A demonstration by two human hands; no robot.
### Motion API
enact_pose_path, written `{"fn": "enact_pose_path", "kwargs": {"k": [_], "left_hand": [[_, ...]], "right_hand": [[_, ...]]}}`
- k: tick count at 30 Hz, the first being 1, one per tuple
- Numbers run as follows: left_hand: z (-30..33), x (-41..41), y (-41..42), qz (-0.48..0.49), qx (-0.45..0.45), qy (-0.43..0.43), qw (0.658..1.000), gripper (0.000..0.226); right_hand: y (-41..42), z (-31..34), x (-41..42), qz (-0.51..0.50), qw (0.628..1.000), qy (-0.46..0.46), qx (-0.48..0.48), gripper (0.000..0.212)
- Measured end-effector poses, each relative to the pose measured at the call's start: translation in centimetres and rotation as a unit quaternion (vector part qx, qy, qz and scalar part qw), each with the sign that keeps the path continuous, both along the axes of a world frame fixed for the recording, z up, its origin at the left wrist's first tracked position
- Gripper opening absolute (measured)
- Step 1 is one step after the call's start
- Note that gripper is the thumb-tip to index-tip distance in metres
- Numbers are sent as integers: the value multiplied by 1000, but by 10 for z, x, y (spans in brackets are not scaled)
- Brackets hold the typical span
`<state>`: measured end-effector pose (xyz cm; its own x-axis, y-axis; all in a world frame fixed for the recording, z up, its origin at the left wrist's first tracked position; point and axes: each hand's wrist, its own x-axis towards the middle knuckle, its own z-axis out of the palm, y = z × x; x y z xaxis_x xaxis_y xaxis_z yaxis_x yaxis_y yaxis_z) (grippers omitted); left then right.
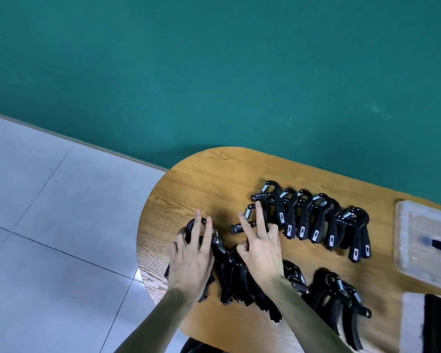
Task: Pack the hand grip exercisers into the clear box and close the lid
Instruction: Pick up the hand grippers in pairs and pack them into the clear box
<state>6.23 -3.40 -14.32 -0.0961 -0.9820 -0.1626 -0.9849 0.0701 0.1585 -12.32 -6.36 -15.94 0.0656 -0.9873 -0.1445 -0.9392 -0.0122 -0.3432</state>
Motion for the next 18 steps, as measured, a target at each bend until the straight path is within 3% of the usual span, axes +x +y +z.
{"fn": "enact_pose_path", "kwargs": {"k": [9,18], "left_hand": [[51,-56,-2,-63,-12,-40,997,78],[109,-172,14,-144,-18,5,989,80]], "right_hand": [[47,52,-49,-93,995,-20,-34,79],[123,111,-150,-187,980,-10,-70,87]]}}
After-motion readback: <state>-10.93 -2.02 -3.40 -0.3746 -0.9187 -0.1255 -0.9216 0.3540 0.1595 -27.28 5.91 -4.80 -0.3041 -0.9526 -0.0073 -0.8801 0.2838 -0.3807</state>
